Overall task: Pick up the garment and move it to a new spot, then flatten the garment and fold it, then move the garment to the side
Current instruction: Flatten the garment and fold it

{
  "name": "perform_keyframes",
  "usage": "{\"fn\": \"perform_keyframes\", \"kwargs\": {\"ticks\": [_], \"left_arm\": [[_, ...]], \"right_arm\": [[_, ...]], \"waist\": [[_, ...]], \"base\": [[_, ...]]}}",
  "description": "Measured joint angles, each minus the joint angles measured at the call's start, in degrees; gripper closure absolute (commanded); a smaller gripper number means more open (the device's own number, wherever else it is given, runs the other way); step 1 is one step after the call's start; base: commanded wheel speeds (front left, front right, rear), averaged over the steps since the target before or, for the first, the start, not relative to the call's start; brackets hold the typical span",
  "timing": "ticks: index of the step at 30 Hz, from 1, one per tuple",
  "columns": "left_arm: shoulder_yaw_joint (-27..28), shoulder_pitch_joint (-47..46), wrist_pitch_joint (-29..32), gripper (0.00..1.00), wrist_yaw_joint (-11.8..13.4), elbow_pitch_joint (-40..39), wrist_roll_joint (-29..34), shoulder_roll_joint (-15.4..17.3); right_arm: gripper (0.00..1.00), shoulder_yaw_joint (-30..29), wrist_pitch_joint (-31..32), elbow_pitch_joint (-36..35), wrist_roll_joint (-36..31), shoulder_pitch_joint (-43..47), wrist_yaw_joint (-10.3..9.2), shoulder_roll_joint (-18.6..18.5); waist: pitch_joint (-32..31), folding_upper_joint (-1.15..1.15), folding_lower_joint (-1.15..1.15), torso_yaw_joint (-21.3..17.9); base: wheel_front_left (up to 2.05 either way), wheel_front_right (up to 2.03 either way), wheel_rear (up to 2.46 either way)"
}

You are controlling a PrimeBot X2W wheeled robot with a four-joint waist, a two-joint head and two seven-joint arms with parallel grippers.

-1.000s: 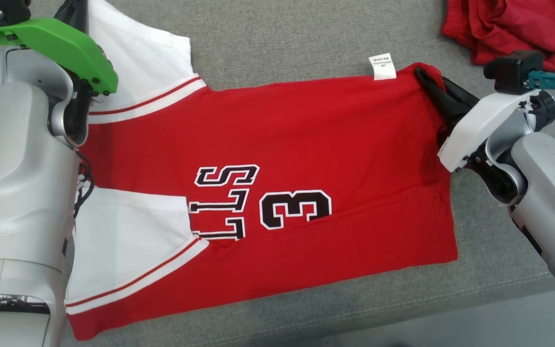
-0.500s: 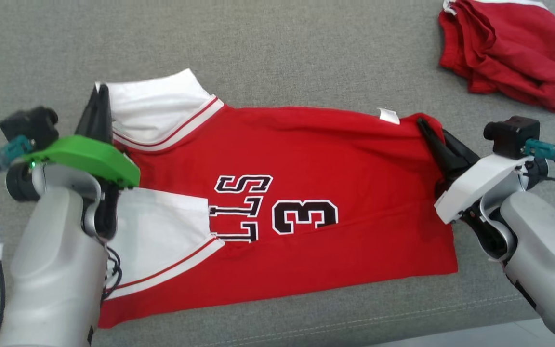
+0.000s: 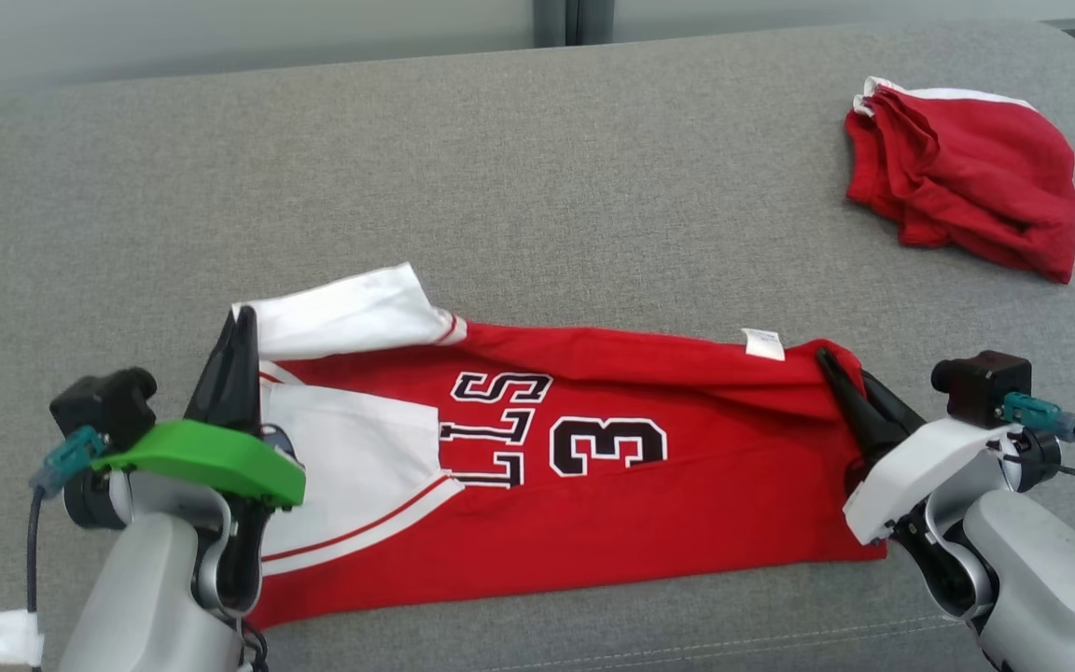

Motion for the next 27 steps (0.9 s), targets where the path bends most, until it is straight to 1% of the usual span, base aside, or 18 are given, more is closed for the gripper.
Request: {"fn": "perform_keyframes", "kwargs": {"ticks": [5,6,9,10,15,19,22,27], "left_arm": [[-0.12,7.15,0.01,1.0,1.03,-3.87,-0.19,-0.05],[-0.24,8.56,0.01,1.0,1.23,-4.66,-0.41,-0.13],[-0.77,12.4,0.02,1.0,1.69,-6.49,-0.94,-0.42],[-0.82,13.65,0.02,1.0,2.08,-7.09,-1.16,-0.51],[-0.73,18.92,0.13,1.0,3.07,-9.8,-2.45,-0.48],[-0.93,21.49,1.67,1.0,4.0,-12.55,-2.54,-0.45],[-1.08,23.41,2.25,1.0,4.07,-13.41,-3.18,-0.41],[-0.23,25.83,3.37,1.0,5.21,-15.51,-4.04,-0.22]], "right_arm": [[1.0,-0.88,0.0,-2.6,-2.83,1.7,-0.98,-0.1],[1.0,-1.18,0.0,-3.24,-3.55,1.89,-1.32,-0.34],[1.0,-2.16,-0.01,-4.39,-4.91,3.38,-1.54,-1.09],[1.0,-2.37,-0.01,-4.67,-4.98,4.22,-1.93,-1.18],[1.0,-2.3,0.0,-5.26,-7.42,7.87,-1.94,-1.22],[1.0,-2.46,-0.01,-5.63,-8.89,9.68,-1.94,-1.51],[1.0,-1.99,0.0,-5.55,-11.14,10.37,-1.91,-1.62],[1.0,-2.68,0.0,-5.63,-13.55,10.98,-1.91,-1.71]], "waist": [[-1.6,0.0,0.0,0.46],[-1.82,0.0,0.0,0.55],[-2.38,0.0,0.0,0.81],[-2.56,0.0,0.0,0.87],[-3.31,0.0,0.0,0.78],[-3.39,0.0,0.0,0.52],[-3.39,0.0,0.0,0.24],[-3.35,0.0,0.0,-0.2]], "base": [[0.0,0.0,0.0],[0.0,0.0,0.0],[0.0,0.0,0.0],[0.0,0.0,0.0],[0.0,0.0,0.0],[0.0,0.0,0.0],[0.0,0.0,0.0],[0.0,0.0,0.0]]}}
